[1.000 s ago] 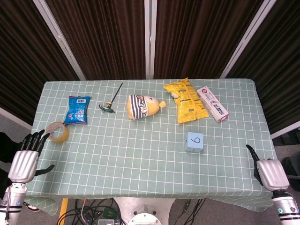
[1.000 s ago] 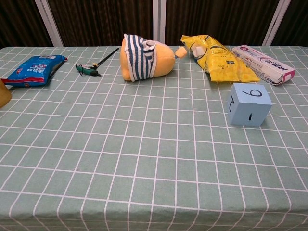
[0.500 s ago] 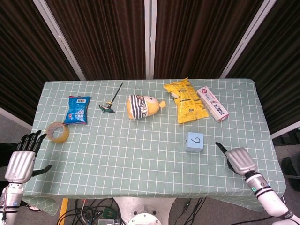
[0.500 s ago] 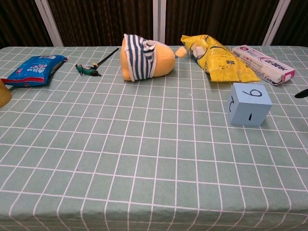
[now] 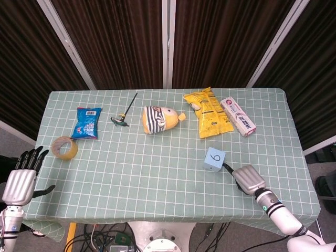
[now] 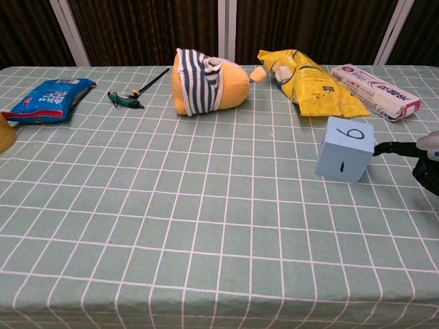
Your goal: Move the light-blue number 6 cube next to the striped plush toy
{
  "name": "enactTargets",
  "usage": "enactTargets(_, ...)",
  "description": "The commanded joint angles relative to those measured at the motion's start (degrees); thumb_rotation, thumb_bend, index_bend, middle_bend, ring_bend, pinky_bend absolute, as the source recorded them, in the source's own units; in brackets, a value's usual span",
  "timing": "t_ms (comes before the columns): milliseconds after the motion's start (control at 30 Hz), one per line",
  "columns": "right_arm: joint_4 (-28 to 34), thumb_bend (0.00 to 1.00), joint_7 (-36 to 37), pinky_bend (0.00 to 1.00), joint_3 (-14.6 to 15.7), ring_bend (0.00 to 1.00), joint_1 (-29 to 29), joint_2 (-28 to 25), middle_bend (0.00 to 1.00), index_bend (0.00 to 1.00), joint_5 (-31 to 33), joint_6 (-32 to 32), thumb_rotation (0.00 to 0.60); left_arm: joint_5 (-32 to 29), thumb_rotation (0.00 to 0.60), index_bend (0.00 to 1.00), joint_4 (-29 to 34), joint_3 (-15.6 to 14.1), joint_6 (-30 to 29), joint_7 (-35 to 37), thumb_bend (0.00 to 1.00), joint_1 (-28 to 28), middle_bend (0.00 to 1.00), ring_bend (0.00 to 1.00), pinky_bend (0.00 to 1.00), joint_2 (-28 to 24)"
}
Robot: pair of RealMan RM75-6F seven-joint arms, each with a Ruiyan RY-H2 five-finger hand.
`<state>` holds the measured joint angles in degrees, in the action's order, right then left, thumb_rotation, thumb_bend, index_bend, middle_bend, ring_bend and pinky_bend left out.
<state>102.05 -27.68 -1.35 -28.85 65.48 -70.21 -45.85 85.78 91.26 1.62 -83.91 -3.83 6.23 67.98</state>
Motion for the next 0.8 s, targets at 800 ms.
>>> enactTargets(800, 5.49, 1.0, -14.23, 0.66, -0.19, 0.76, -15.43, 3.58, 0.88, 0.05, 15.14, 4.05, 0.6, -0.52, 0.6, 0.07, -0.82, 0.19, -0.75, 1.44, 0.0, -0.76, 0.0, 0.0, 0.04, -0.62)
